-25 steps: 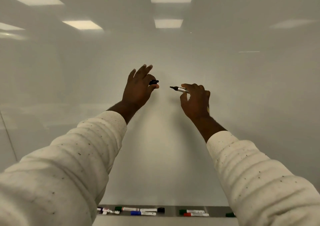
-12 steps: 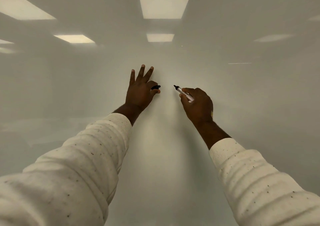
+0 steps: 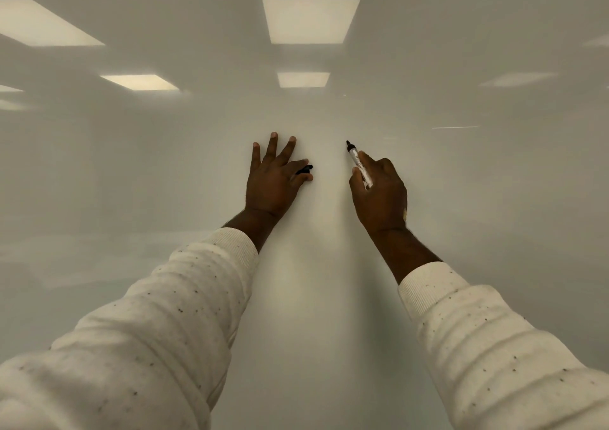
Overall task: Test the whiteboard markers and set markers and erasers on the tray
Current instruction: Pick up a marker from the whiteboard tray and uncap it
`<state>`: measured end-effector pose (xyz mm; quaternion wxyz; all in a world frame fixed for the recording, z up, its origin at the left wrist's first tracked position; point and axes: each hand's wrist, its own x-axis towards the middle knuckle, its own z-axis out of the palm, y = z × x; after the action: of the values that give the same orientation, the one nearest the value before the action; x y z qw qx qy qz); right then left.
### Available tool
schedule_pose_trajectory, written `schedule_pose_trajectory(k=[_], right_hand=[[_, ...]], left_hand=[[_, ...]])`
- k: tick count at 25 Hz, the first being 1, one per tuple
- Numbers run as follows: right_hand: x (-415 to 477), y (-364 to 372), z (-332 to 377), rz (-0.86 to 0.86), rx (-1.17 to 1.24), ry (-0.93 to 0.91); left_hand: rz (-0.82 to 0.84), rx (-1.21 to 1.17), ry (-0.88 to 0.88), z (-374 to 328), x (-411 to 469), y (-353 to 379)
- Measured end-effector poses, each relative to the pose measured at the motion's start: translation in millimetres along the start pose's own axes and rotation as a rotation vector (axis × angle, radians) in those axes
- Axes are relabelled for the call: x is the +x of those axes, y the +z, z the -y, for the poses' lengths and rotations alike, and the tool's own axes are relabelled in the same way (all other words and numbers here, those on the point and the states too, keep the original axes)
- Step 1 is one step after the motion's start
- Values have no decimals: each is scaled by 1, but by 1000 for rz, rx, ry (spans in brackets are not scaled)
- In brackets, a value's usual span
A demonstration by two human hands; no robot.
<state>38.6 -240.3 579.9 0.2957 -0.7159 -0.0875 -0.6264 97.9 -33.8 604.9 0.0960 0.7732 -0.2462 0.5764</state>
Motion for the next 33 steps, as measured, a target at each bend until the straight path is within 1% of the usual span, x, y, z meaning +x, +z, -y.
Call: schedule_pose_trajectory(k=[4,5,9,12,15,18,19,22,25,28,33], right_hand=[[-11,5,8,17,23,-129],[-16,4,8,10,34,-138],[-30,-5,4,-14,43,-37],[-42,-10,3,60,6,-86],[-51,-15,1,83,-27,-4],[-61,-17,-3,264,-17,-22],[-64,-18,-4,301,-12,-30],[-67,-23,-8,261,17,-92],[-65,-24,-11,188,-50,-181],[-68,-21,-20,102,-174,-133],[-84,-16,-27,139,-149,-116]], left_hand=[[31,16,-8,0,0,0],[34,22,-8,0,0,-1],[44,33,-13,-1,0,-1],[64,33,-37,-4,1,-4],[90,23,-46,-6,0,-7],[112,36,-43,-7,-4,-9],[112,34,-41,-8,-7,-9],[114,30,-15,-9,-16,-8],[109,10,7,-8,-28,-7],[80,-13,40,-9,-43,-8],[40,-16,47,-12,-66,-5]])
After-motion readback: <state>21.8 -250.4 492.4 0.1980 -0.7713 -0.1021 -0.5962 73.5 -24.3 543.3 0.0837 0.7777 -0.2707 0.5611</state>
